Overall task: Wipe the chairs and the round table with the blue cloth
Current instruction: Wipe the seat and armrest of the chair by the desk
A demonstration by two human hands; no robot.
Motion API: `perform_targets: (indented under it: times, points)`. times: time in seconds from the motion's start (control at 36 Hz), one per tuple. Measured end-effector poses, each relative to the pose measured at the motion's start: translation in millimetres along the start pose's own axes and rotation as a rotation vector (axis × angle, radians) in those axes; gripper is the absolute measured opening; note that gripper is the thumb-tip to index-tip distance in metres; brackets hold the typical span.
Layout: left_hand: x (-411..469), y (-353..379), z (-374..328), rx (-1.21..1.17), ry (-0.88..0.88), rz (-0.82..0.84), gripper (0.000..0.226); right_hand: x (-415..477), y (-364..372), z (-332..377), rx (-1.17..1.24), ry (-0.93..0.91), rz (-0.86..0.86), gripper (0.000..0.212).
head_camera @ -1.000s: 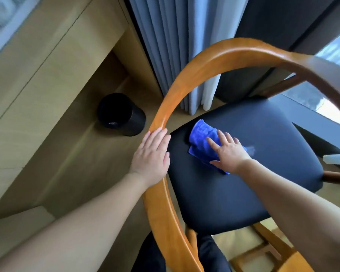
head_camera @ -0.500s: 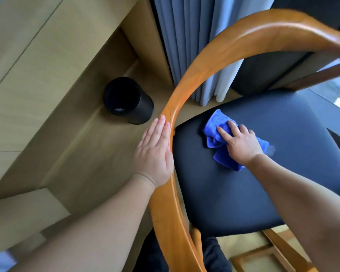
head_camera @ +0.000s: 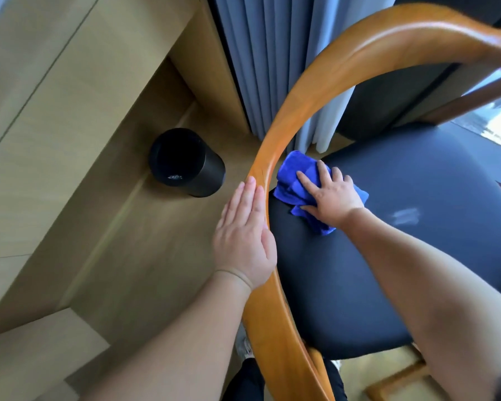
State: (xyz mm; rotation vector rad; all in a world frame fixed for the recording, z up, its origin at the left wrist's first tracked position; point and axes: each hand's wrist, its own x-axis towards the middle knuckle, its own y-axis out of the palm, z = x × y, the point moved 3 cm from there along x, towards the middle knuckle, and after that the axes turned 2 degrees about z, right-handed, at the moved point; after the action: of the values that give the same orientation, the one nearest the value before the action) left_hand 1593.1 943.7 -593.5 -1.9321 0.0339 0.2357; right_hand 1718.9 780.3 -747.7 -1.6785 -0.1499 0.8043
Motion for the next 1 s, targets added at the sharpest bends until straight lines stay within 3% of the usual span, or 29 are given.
perform_targets:
  times: [0.11,0.33,0.61,0.75,1.0]
  points:
    - [0.3,-0.6,0.1,-0.004,-0.004,-0.001,0.063,10.7,-11.4,4.1,0.075,0.026,0.008,0.062]
    - [0.3,-1.0,-0.9,-0.004,0.008,-0.012,0.062,10.9,-22.3,33.8,0.020,0.111,0.057,0.058]
    - [0.4,-1.2,-1.3,0.027,0.007,0.008,0.062,-54.9,1.7,77.7,-0.001,-0.106,0.049,0.065]
    - [-0.5,-0.8,-0.3,0.033,0.006,0.023,0.062,-135.0,43.6,115.7,-0.039,-0.503,0.066,0.053]
    - [-0.9,-1.5,-0.5,0.068,-0.005,0.034,0.060,-131.8,37.8,105.8,-0.065,-0.542,0.112,0.061]
